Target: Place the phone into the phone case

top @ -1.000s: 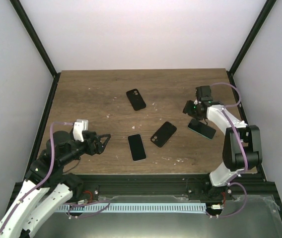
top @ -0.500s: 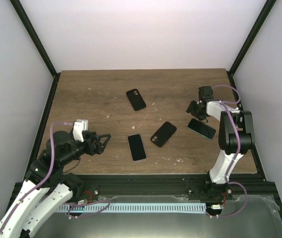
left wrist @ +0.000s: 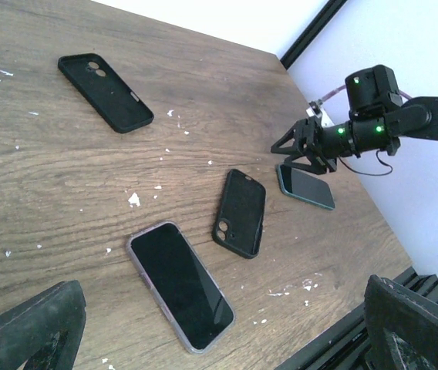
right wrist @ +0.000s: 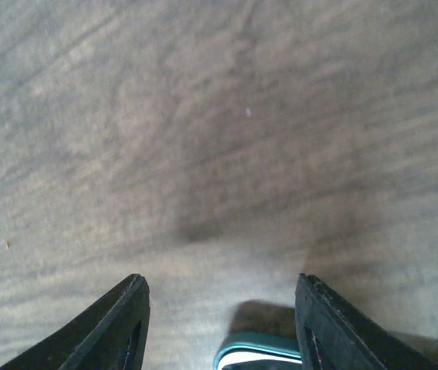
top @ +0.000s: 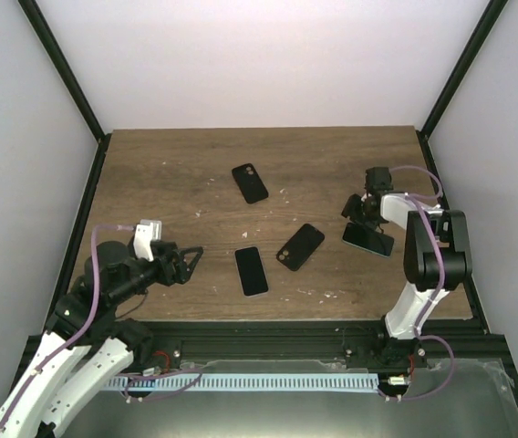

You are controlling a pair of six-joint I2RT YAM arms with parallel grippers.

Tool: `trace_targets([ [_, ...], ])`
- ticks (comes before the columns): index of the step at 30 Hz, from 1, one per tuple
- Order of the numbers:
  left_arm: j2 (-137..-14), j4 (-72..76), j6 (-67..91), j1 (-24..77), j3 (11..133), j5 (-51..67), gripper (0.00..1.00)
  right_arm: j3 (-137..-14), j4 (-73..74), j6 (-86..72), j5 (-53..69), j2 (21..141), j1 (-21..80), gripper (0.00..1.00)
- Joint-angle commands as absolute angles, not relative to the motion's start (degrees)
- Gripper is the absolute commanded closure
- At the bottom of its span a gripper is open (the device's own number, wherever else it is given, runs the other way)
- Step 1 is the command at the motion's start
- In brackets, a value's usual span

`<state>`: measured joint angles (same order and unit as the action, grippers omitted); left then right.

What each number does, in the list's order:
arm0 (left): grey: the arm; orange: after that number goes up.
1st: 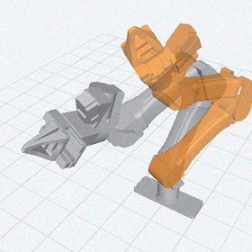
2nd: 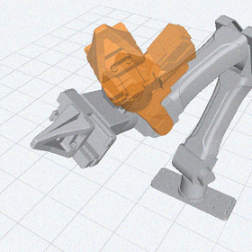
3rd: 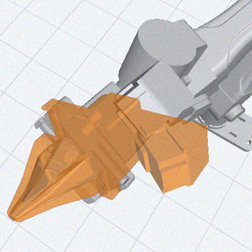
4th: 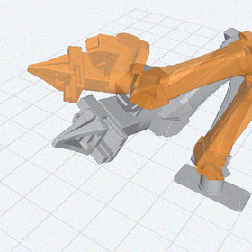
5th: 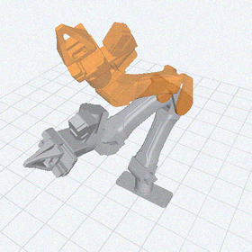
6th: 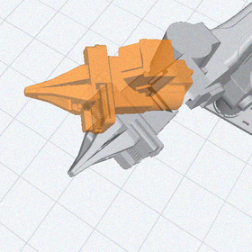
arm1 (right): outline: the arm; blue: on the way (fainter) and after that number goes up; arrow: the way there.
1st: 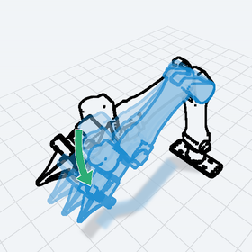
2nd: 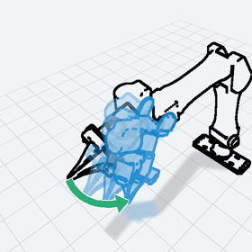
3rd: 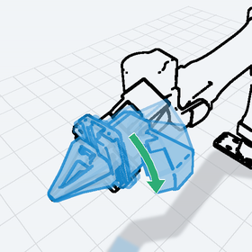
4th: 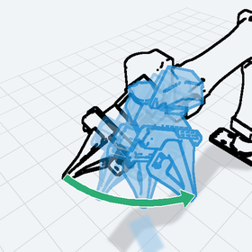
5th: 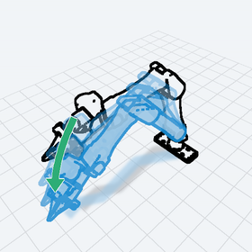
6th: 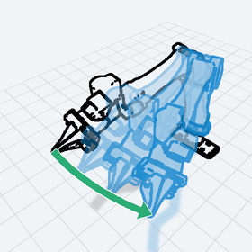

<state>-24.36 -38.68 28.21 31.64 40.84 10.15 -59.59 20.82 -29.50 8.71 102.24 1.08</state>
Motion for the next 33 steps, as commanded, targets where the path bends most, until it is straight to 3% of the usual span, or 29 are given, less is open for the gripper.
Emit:
trace_targets([
  [1,-24.1,-38.6,27.3,31.6,41.5,10.3,0.0,-57.2,23.6,-30.1,11.7,98.0,0.5,0.47],
  [14,-23.3,-38.1,27.3,31.6,41.3,10.6,0.0,-46.5,25.8,-32.4,20.1,90.2,3.8,0.5],
  [26,-22.7,-38.3,27.1,31.6,41.5,11.0,0.0,-43.6,36.7,-42.9,18.2,78.8,8.7,0.53],
  [33,-22.7,-38.1,27.1,31.6,41.3,11.3,0.0,-47.5,49.2,-57.6,4.9,72.9,8.5,0.38],
])
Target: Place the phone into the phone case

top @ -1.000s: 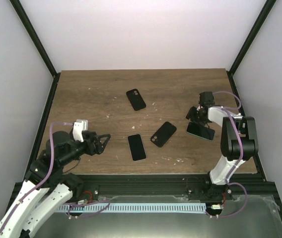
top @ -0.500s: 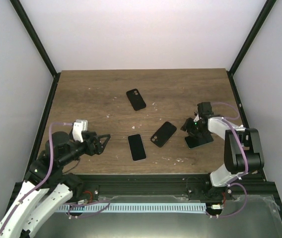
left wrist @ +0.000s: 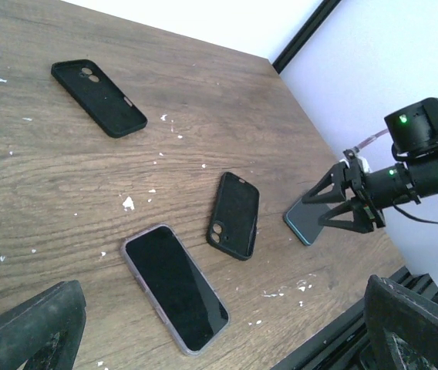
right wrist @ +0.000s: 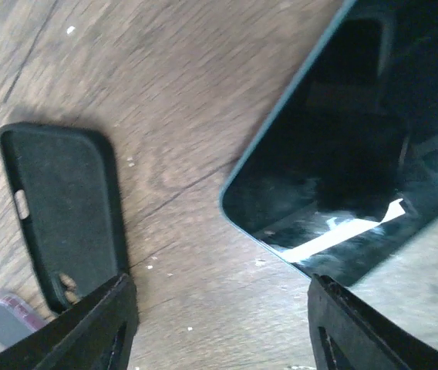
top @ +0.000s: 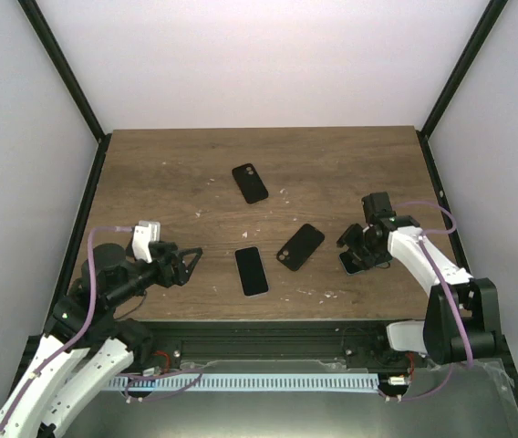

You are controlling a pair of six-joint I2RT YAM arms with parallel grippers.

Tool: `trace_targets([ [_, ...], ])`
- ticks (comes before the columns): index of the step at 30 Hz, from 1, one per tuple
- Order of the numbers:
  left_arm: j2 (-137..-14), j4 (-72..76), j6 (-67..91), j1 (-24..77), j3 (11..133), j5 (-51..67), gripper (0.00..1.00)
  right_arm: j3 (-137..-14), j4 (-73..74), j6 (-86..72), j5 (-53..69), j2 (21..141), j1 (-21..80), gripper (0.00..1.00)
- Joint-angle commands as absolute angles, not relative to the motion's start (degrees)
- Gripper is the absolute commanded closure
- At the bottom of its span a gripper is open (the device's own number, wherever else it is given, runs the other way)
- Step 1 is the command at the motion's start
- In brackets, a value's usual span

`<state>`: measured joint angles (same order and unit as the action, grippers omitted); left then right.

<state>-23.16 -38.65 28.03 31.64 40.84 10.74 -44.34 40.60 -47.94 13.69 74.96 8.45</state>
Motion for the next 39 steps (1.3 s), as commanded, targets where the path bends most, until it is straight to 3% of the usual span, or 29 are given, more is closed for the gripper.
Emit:
trace_targets([
  [1,-22.7,-38.1,27.1,31.6,41.3,11.4,0.0,-47.9,50.2,-59.1,3.3,72.7,8.1,0.33],
  [3,-22.6,-38.3,27.2,31.6,41.4,11.4,0.0,-48.2,50.5,-59.8,3.1,73.0,6.2,0.25],
  [7,-22.3,-38.3,27.2,31.6,41.4,11.2,0.0,-48.2,49.7,-61.3,3.8,74.2,2.6,0.22],
  [16,-22.1,-38.3,27.2,31.6,41.3,10.9,0.0,-53.0,50.9,-69.9,-0.9,81.8,0.0,0.22],
  [28,-22.6,-38.3,27.1,31.6,41.5,11.3,0.0,-54.9,50.9,-76.0,-2.4,86.3,-0.2,0.14],
  [39,-22.6,-38.2,27.2,31.6,41.3,11.0,0.0,-52.3,45.8,-76.4,-1.3,88.2,-0.3,0.18],
])
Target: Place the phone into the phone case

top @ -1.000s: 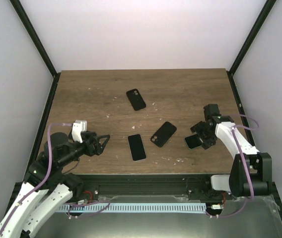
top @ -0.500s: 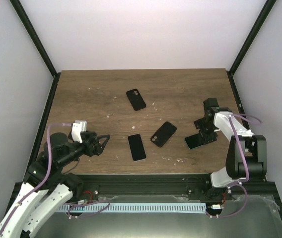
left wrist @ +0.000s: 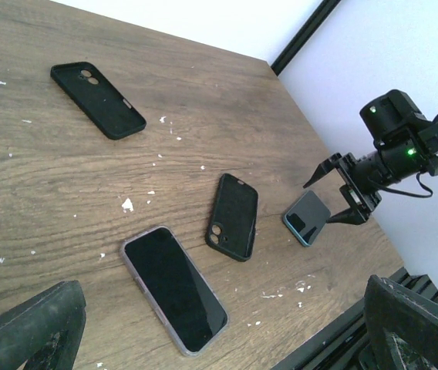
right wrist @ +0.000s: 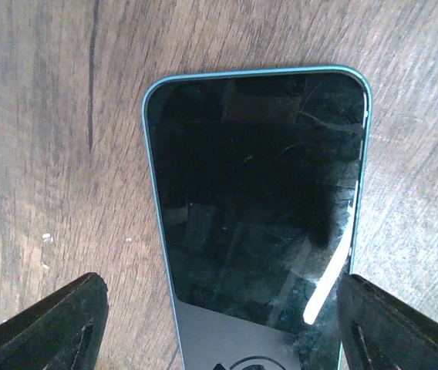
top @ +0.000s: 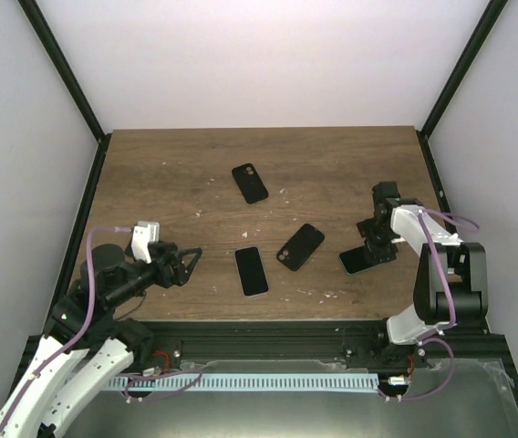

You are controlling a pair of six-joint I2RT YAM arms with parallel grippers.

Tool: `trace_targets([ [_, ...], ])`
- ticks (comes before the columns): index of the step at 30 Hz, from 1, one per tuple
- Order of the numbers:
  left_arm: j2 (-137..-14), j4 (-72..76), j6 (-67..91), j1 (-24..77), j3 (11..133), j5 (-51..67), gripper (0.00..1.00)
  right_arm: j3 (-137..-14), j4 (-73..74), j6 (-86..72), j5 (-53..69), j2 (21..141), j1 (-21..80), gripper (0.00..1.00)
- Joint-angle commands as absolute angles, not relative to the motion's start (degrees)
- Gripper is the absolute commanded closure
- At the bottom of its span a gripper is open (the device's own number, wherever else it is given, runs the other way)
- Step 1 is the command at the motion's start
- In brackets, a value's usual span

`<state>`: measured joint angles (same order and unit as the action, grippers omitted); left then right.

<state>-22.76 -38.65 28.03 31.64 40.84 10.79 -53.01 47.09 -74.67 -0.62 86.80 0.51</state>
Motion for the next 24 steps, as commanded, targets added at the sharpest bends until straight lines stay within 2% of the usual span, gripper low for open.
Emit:
trace_targets([
  [1,-22.6,-38.1,27.2,31.6,41.3,11.0,0.0,-52.2,45.7,-76.6,-1.3,88.5,-0.3,0.18],
  [21,-22.8,-38.3,27.3,31.6,41.3,10.6,0.0,-49.6,42.2,-75.9,1.3,93.1,-0.3,0.21],
  [24,-23.2,-38.0,27.4,31.6,41.1,10.6,0.0,-50.2,42.7,-75.3,1.1,94.1,-0.3,0.19],
])
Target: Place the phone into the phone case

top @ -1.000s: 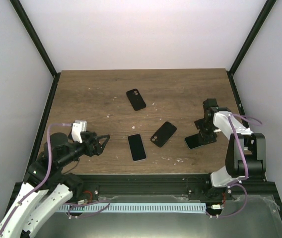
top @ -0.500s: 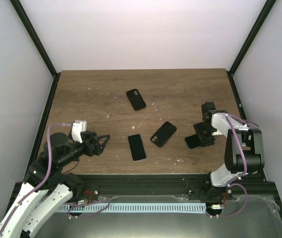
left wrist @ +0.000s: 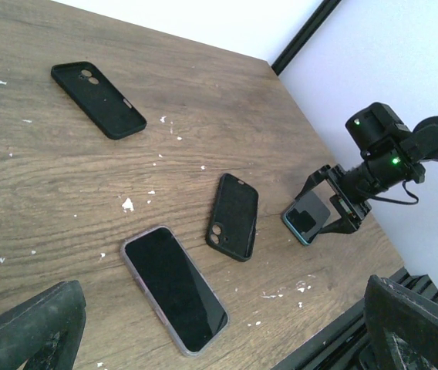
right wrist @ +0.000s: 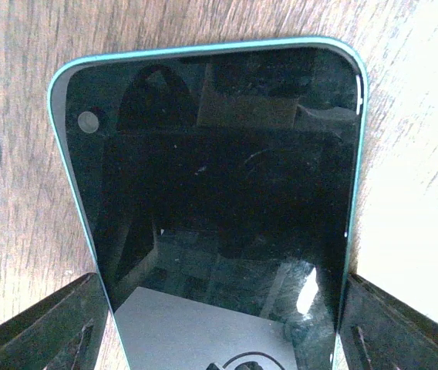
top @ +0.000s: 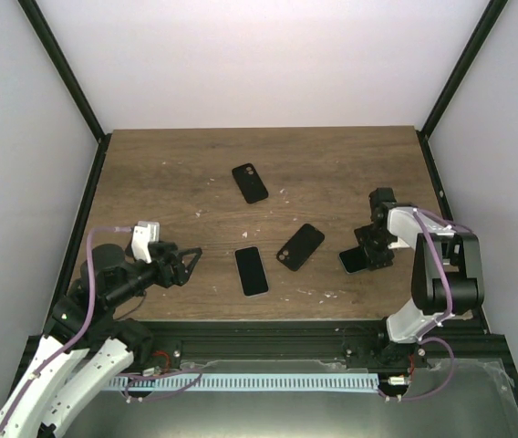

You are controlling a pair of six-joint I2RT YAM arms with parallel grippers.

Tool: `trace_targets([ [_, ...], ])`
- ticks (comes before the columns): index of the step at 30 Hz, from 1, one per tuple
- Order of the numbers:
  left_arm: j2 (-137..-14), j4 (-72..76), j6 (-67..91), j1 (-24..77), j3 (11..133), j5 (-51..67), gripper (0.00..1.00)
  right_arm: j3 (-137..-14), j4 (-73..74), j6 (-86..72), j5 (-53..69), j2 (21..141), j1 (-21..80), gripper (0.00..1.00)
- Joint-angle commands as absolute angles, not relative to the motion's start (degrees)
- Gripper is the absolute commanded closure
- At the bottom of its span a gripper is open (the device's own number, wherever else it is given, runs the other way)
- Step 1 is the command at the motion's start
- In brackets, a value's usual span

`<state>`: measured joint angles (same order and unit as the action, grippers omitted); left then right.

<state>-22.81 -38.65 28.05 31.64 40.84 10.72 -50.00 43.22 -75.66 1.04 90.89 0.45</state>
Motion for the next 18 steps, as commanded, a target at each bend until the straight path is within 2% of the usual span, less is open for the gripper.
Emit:
trace_targets([
  [1,-23.5,-37.9,27.4,31.6,41.0,10.6,0.0,-50.5,42.9,-74.9,1.0,94.4,-0.3,0.18],
  [5,-26.3,-37.4,27.8,31.6,40.8,10.9,0.02,-50.7,43.2,-74.0,0.9,95.5,-0.3,0.18],
  [11,-37.0,-37.3,27.4,31.6,43.5,12.4,0.08,-50.4,42.4,-71.6,2.1,97.5,-0.3,0.27],
  [18,-52.4,-26.3,30.8,31.8,44.8,18.5,0.15,-50.7,42.1,-65.6,1.7,98.1,-0.3,0.28],
])
